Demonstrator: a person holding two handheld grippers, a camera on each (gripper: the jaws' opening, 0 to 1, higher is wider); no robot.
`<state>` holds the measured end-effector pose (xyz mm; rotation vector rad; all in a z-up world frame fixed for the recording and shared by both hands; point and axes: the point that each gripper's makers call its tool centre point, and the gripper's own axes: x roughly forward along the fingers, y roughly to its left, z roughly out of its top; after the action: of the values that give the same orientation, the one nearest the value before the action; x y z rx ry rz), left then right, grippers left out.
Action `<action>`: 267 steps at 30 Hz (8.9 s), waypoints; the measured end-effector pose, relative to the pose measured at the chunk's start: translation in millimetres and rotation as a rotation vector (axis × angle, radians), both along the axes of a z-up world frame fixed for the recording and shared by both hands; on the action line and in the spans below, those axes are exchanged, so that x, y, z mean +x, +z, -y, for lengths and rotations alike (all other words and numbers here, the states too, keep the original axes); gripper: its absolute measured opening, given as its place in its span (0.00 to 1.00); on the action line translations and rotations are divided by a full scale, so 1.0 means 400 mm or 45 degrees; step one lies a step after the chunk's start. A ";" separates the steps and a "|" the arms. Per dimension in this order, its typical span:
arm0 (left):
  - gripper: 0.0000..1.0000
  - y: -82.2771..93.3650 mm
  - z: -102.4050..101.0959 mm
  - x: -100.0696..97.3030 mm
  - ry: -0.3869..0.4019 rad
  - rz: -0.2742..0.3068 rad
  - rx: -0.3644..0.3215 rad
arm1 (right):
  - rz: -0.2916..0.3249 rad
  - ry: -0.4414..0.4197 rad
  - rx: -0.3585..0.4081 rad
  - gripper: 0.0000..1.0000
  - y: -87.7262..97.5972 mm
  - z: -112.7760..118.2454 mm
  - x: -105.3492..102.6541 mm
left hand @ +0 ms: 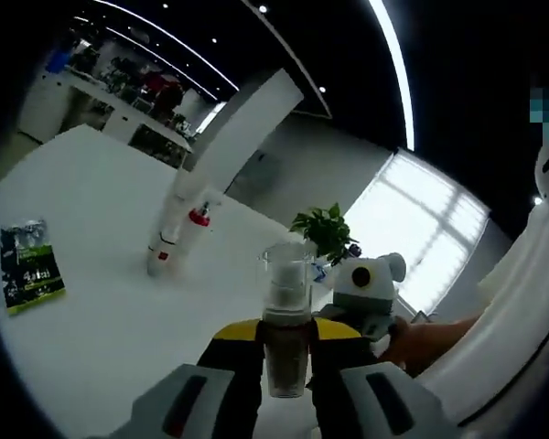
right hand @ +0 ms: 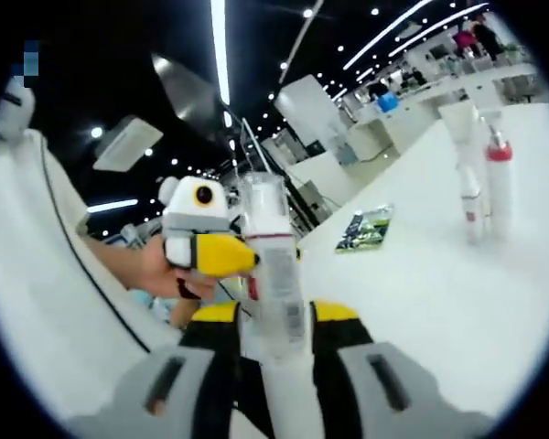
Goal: Arrange the skincare products in the storage area until every visible bottle or jar stands upright without overlapping.
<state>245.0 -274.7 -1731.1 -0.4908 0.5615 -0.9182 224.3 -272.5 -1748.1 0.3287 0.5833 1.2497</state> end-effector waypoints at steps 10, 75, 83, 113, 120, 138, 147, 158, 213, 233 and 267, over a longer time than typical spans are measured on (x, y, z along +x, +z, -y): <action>0.18 -0.019 -0.007 -0.020 -0.062 0.078 0.170 | 0.070 -0.050 -0.014 0.31 0.034 0.010 0.016; 0.41 -0.115 -0.154 0.097 -0.058 0.193 0.541 | 0.073 -0.746 -0.497 0.15 0.051 0.045 0.277; 0.41 -0.142 -0.224 0.112 -0.038 0.147 0.501 | 0.102 -0.905 -0.586 0.15 0.009 0.110 0.363; 0.41 -0.176 -0.338 0.139 0.157 0.073 0.541 | 0.170 -1.157 -0.713 0.15 -0.130 0.250 0.570; 0.41 -0.175 -0.326 0.141 0.147 0.071 0.549 | 0.216 -1.155 -0.723 0.16 -0.131 0.237 0.568; 0.40 -0.176 -0.342 0.133 0.160 0.067 0.560 | 0.420 -1.130 -0.748 0.16 -0.131 0.220 0.567; 0.40 -0.178 -0.340 0.129 0.151 0.067 0.559 | 0.346 -1.134 -0.806 0.16 -0.167 0.236 0.536; 0.40 -0.183 -0.346 0.122 0.148 0.065 0.565 | 0.293 -1.068 -0.852 0.24 -0.214 0.237 0.521; 0.39 -0.196 -0.385 0.124 0.197 0.038 0.588 | 0.362 -0.703 -1.041 0.14 -0.270 0.227 0.574; 0.42 -0.252 -0.485 0.169 0.400 -0.162 0.506 | 0.180 -0.757 -0.900 0.27 -0.289 0.219 0.487; 0.59 -0.381 -0.615 0.402 0.620 -0.462 0.365 | -0.020 -0.160 -0.633 0.45 -0.336 -0.381 0.535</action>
<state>405.9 -28.8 -1883.6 -0.5056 0.8425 -0.2756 438.2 -120.3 -1882.6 -0.0423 0.8494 0.9440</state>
